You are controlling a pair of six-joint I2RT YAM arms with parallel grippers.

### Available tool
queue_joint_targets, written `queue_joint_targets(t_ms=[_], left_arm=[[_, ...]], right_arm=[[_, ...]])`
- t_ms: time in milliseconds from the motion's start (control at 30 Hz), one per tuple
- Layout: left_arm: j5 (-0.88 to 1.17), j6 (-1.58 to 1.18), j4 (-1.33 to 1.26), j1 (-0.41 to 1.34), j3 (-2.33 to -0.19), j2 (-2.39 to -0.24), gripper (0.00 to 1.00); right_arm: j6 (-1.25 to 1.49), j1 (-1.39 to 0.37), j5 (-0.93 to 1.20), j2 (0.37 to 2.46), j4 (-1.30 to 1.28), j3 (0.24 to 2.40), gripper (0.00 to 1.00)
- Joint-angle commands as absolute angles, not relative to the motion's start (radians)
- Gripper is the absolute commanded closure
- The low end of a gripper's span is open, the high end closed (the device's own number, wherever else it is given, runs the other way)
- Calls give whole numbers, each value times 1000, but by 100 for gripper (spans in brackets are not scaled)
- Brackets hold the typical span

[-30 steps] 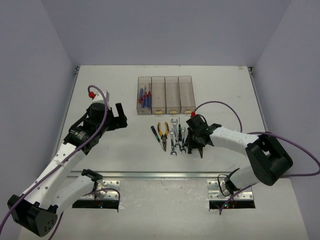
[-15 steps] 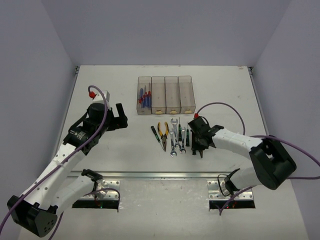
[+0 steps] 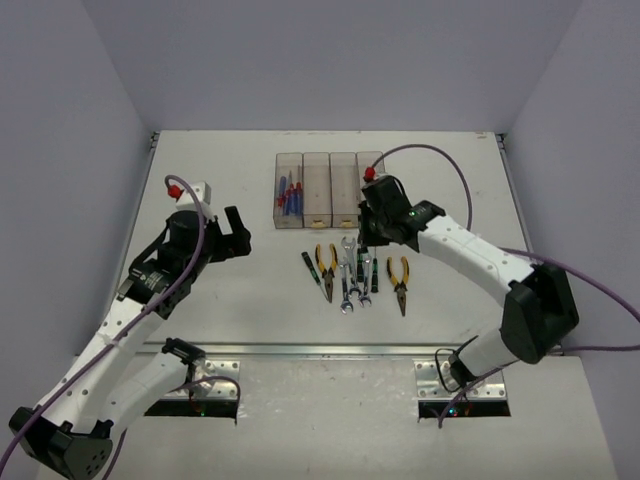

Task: Sort the tools into containers

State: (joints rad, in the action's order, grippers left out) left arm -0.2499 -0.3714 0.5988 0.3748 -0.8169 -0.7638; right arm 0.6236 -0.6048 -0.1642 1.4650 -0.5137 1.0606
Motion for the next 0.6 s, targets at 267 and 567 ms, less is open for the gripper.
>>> queue_joint_targets(t_ms=[267,567], left_arm=[[-262,-374,543,380,-803,-759,0],[-254,-373,538,380,-801,-751,0]], right_arm=[[541,-593,-141,2105,-640,1941,100],[544,-578,-147,2300,-725,2129,70]])
